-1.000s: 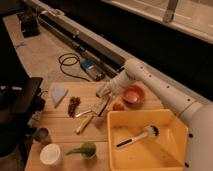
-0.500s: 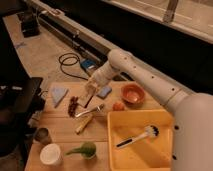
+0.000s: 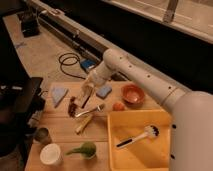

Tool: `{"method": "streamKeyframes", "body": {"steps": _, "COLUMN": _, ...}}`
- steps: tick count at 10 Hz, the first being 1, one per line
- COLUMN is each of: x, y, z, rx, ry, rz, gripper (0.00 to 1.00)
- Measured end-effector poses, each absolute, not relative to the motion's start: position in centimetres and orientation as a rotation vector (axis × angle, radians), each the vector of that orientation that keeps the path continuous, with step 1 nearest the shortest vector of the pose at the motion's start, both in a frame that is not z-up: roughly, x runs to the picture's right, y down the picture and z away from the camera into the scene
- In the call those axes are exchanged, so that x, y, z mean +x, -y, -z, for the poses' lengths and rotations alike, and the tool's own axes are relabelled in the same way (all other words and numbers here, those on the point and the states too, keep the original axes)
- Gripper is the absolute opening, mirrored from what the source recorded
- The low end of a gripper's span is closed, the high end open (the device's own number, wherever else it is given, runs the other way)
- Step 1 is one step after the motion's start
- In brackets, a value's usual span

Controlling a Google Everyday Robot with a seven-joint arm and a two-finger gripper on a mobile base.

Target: Place eraser in metal cup

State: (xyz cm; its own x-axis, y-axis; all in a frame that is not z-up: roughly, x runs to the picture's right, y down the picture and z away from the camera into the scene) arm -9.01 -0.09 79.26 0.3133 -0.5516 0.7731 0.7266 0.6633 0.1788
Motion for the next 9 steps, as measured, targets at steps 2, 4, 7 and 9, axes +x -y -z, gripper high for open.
{"method": "streamKeyframes", "body": {"steps": 2, "x": -9.2, "y": 0.2, "z": -79.2, "rx": -0.221, "ry": 0.917, "rz": 0.863, "gripper": 0.0}}
{"method": "streamKeyframes", "body": {"steps": 4, "x": -10.3, "y": 0.3, "z": -78.8, "rx": -0.222, "ry": 0.911, "rz": 0.898, "gripper": 0.0}}
{"method": "streamKeyframes", "body": {"steps": 7, "x": -15.8, "y": 0.1, "z": -77.5, "rx": -0.22, "ry": 0.926, "rz": 0.991, "gripper": 0.0}}
{"method": "streamKeyframes", "body": {"steps": 9, "x": -20.6, "y": -0.6, "z": -76.1, "rx": -0.214, "ry": 0.969, "rz": 1.055, "gripper": 0.0}}
